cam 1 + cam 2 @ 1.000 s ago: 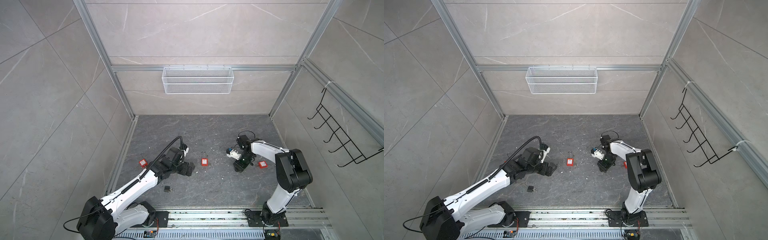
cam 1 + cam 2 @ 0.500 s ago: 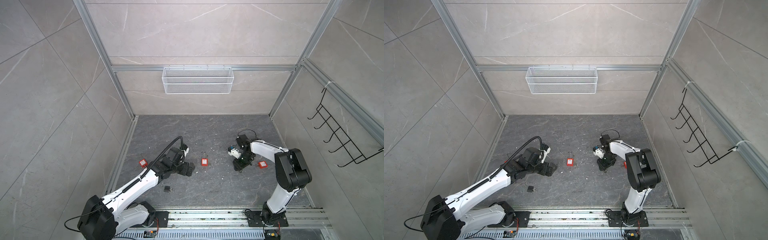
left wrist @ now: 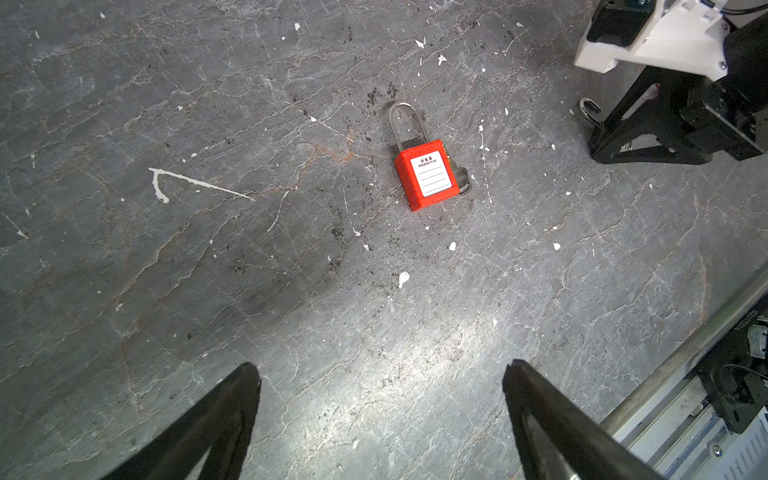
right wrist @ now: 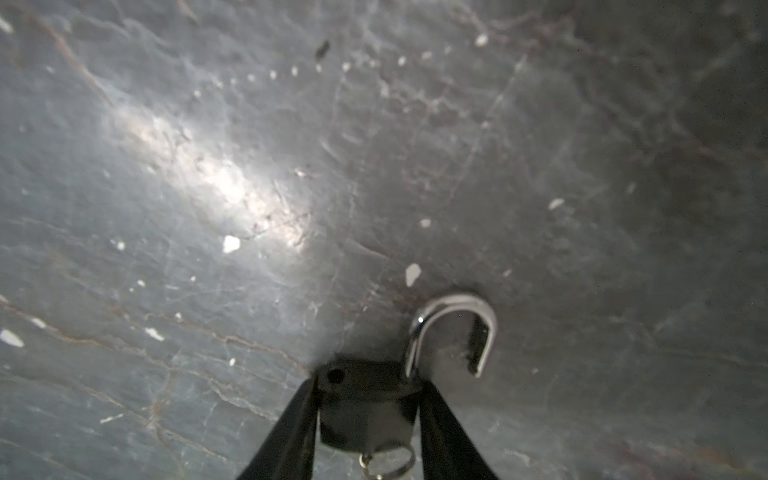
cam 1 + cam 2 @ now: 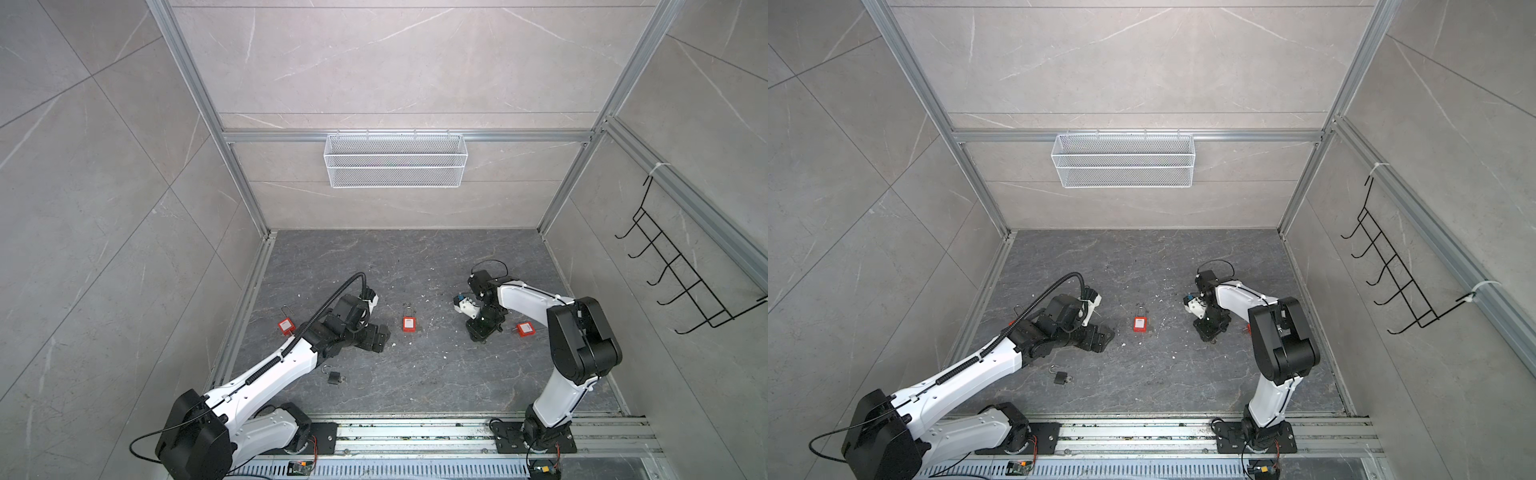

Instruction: Lock with the key

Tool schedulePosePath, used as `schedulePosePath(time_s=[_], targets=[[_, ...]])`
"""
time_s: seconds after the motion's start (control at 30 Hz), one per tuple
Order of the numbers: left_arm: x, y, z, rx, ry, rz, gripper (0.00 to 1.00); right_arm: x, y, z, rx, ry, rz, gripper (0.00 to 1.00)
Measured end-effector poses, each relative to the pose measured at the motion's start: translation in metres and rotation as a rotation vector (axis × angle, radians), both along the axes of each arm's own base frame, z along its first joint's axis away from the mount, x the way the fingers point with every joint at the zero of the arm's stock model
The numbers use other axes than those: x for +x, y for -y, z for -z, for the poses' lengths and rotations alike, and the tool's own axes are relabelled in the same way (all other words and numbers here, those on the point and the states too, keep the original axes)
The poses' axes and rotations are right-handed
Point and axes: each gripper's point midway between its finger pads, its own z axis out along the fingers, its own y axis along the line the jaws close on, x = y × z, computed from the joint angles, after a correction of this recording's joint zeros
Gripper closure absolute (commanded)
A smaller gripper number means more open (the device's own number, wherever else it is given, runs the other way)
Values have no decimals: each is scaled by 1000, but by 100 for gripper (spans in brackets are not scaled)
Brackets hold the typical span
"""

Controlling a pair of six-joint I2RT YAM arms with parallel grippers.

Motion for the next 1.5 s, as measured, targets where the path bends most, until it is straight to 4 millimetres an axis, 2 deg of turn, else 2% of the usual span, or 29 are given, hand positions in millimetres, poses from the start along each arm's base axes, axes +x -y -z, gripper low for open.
schedulePosePath(time_s=[0.43, 0.53, 0.67, 1.07, 1.33, 1.5], targets=[[0, 0, 0, 0, 0, 0, 6, -34, -35, 0, 39, 65, -342, 61], [0, 0, 0, 0, 0, 0, 6, -39, -38, 0, 55, 85, -384, 56], [0, 0, 0, 0, 0, 0, 6, -42, -40, 0, 66, 84, -365, 52], [0, 1, -1, -4, 2, 2, 6, -39, -42, 0, 61, 36, -226, 52], [0, 1, -1, -5, 1, 2, 6, -37, -41, 0, 53, 36, -209, 59], [1, 2, -2, -11, 6, 5, 6, -36, -40, -1, 51, 45, -221, 68]])
